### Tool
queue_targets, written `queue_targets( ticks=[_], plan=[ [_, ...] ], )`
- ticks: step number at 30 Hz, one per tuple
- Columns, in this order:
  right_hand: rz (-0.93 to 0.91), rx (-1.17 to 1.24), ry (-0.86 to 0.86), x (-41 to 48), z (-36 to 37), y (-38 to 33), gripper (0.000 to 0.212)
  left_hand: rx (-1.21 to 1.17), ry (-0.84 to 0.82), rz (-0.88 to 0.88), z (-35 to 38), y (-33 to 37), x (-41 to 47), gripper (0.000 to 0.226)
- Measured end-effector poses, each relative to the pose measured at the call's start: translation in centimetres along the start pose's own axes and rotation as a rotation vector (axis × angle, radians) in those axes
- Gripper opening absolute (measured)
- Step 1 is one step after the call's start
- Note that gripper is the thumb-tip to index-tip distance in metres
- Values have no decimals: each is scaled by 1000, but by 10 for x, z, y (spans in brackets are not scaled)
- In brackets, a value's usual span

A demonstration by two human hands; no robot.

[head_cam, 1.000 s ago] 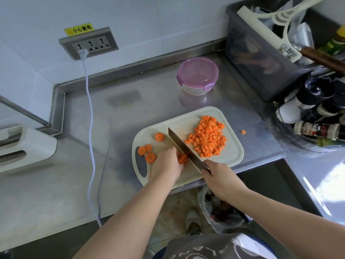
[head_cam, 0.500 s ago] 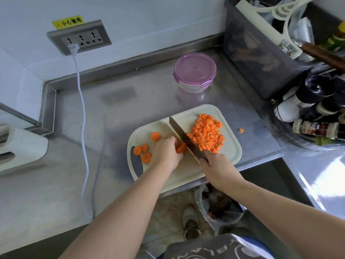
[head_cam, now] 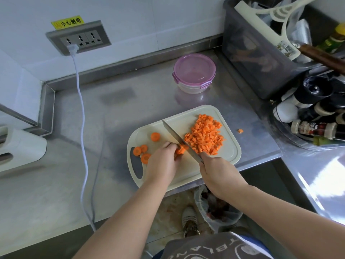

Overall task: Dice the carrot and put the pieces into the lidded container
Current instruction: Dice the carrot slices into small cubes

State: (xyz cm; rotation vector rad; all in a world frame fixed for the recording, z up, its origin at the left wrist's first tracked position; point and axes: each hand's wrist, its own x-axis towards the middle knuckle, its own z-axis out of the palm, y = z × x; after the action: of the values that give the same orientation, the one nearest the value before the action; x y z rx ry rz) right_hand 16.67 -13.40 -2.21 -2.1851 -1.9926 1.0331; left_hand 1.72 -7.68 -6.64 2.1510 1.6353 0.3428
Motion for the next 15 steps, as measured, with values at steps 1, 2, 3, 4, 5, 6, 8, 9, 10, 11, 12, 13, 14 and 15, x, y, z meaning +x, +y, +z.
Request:
queue_targets(
  ticks=[1, 2, 3, 4, 5, 6, 8, 9, 10, 11, 12, 13, 14, 15],
  plan=[
    [5, -1, -4, 0, 0, 0, 11, 10, -3, 1, 0, -1, 1, 20],
    [8, -3, -6, 1, 1, 0, 12, 20, -4, 3, 0, -1, 2, 20],
    [9, -10, -6, 2, 1, 0, 14, 32, -5, 9, 1, -2, 3, 19],
    [9, -21, -6, 2, 2, 0, 16, 45, -7, 17, 1, -2, 3, 19],
    [8, -31, -4, 2, 3, 0, 17, 56, -9, 22, 1, -2, 4, 18],
    [5, -36, -1, 3, 4, 0, 18, 65, -9, 26, 1, -2, 4, 17],
    [8, -42, 0, 5, 6, 0, 18, 81, -9, 31, 1, -2, 6, 16],
    [12, -50, -2, 5, 8, 0, 17, 82, -11, 33, 2, -2, 6, 16],
    [13, -59, -4, 6, 9, 1, 17, 81, -11, 35, 2, -2, 6, 15],
    [14, -65, -5, 7, 10, 1, 19, 81, -9, 37, 3, -2, 6, 14],
    [16, -68, -7, 7, 12, 1, 22, 81, -8, 35, 3, -2, 6, 14],
    [17, -70, -10, 8, 13, 1, 24, 81, -6, 32, 3, -2, 6, 14],
    [20, -71, -16, 9, 13, 1, 26, 81, -3, 32, 3, -2, 6, 13],
    [27, -68, -26, 9, 14, 1, 25, 81, -3, 32, 4, -2, 5, 13]
  ],
)
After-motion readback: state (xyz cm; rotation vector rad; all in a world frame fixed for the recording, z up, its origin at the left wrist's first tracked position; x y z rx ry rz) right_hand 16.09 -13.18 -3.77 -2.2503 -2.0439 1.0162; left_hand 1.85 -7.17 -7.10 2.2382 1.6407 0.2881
